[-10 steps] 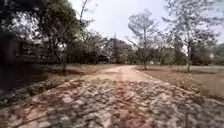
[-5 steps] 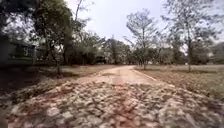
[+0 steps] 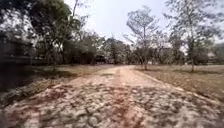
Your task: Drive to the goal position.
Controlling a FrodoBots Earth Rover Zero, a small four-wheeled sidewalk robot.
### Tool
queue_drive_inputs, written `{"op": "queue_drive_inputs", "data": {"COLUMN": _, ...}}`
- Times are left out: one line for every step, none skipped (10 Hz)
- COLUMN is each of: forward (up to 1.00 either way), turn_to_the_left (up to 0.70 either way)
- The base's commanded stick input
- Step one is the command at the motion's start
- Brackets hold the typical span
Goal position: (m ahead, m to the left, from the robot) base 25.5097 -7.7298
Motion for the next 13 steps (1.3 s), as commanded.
{"op": "queue_drive_inputs", "data": {"forward": 0.70, "turn_to_the_left": 0.00}}
{"op": "queue_drive_inputs", "data": {"forward": 0.70, "turn_to_the_left": 0.00}}
{"op": "queue_drive_inputs", "data": {"forward": 0.70, "turn_to_the_left": 0.00}}
{"op": "queue_drive_inputs", "data": {"forward": 0.70, "turn_to_the_left": 0.00}}
{"op": "queue_drive_inputs", "data": {"forward": 0.70, "turn_to_the_left": 0.00}}
{"op": "queue_drive_inputs", "data": {"forward": 0.70, "turn_to_the_left": 0.00}}
{"op": "queue_drive_inputs", "data": {"forward": 0.70, "turn_to_the_left": 0.00}}
{"op": "queue_drive_inputs", "data": {"forward": 0.70, "turn_to_the_left": 0.00}}
{"op": "queue_drive_inputs", "data": {"forward": 0.70, "turn_to_the_left": 0.00}}
{"op": "queue_drive_inputs", "data": {"forward": 0.70, "turn_to_the_left": 0.00}}
{"op": "queue_drive_inputs", "data": {"forward": 0.70, "turn_to_the_left": 0.00}}
{"op": "queue_drive_inputs", "data": {"forward": 0.70, "turn_to_the_left": 0.00}}
{"op": "queue_drive_inputs", "data": {"forward": 0.70, "turn_to_the_left": 0.00}}
